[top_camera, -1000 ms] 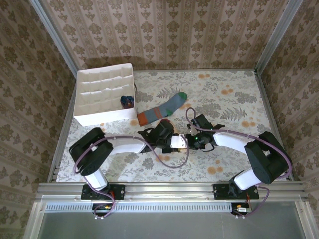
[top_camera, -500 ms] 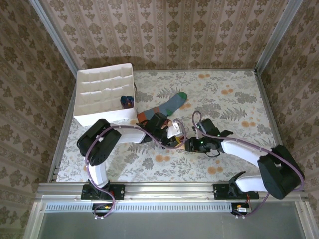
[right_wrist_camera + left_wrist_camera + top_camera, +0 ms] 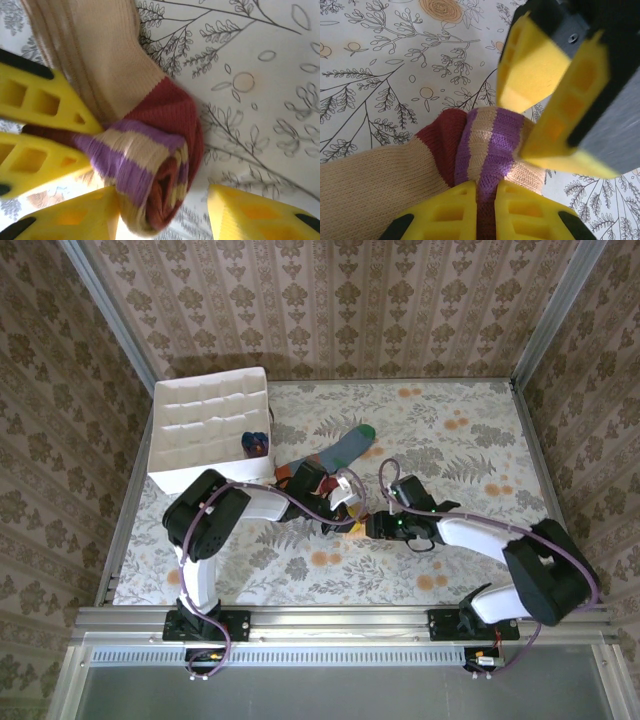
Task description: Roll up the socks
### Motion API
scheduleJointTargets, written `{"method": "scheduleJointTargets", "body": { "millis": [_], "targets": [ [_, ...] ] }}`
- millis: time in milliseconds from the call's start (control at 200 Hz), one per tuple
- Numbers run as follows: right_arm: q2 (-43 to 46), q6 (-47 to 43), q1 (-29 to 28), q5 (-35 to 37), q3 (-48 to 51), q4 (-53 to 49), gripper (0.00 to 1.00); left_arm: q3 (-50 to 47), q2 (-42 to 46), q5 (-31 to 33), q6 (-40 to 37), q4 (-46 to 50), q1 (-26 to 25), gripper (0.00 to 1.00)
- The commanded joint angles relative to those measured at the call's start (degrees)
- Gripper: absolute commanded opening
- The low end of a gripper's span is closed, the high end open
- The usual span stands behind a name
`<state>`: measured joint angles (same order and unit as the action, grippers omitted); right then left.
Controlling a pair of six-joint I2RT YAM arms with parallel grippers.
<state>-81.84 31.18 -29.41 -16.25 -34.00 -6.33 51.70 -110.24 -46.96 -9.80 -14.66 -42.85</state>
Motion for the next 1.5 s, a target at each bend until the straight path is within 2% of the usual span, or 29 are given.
{"method": "scheduleJointTargets", "body": {
  "millis": [0, 115, 175, 235, 370, 500, 685, 835, 1045, 1295, 1335, 1450, 1495],
  "targets": [
    [-4.6, -1.5, 0.0, -2.4, -3.3, 3.0, 0.41, -1.5, -3.2, 1.7, 0.8, 5.0, 0.1, 0.00],
    [-8.3, -0.7, -0.1, -2.3, -5.8, -1.6, 0.17, -3.0, -0.7, 3.7, -2.3, 3.8, -0.4, 0.04],
    [-9.7, -0.3, -0.1, -1.3, -6.7, -5.0, 0.11, -3.8, 1.4, 5.6, -5.3, 3.9, -0.9, 0.07],
    [-10.9, 0.2, -0.1, -0.7, -7.1, -7.2, 0.08, -4.6, 3.8, 8.8, -7.8, 3.5, -1.5, 0.15],
    [-12.6, 1.5, -0.1, -0.7, -7.0, -9.6, 0.06, -6.8, 9.8, 15.3, -14.2, 2.4, -2.5, 0.24],
    [-13.6, 1.9, -0.6, -1.3, -7.5, -10.6, 0.05, -9.9, 16.3, 21.0, -20.5, 0.2, -4.2, 0.28],
    [-14.4, 1.8, -1.4, -1.3, -9.1, -12.3, 0.05, -15.4, 22.8, 35.2, -29.7, -5.4, -9.6, 0.35],
    [-15.0, 1.4, -1.5, -1.2, -10.2, -14.0, 0.05, -17.2, 23.7, 42.0, -34.2, -6.7, -13.1, 0.36],
    [-14.9, 1.0, -1.5, -1.1, -11.0, -15.5, 0.05, -14.9, 18.0, 44.2, -37.0, -2.4, -14.4, 0.36],
    [-13.9, 1.2, -1.5, -2.7, -11.0, -16.3, 0.05, -10.4, 8.8, 47.6, -37.1, 0.6, -15.0, 0.33],
    [-13.4, 1.5, -1.4, -3.4, -10.7, -16.1, 0.04, -10.0, 8.0, 47.7, -36.7, 1.1, -15.1, 0.27],
    [-10.4, 2.5, -1.4, -5.4, -9.1, -15.3, 0.07, -9.0, 8.0, 44.1, -34.3, 4.3, -14.9, 0.00],
    [-8.6, 2.9, -1.4, -5.6, -8.3, -15.2, 0.09, -9.0, 8.4, 41.6, -33.1, 5.0, -14.8, 0.00]
  ]
}}
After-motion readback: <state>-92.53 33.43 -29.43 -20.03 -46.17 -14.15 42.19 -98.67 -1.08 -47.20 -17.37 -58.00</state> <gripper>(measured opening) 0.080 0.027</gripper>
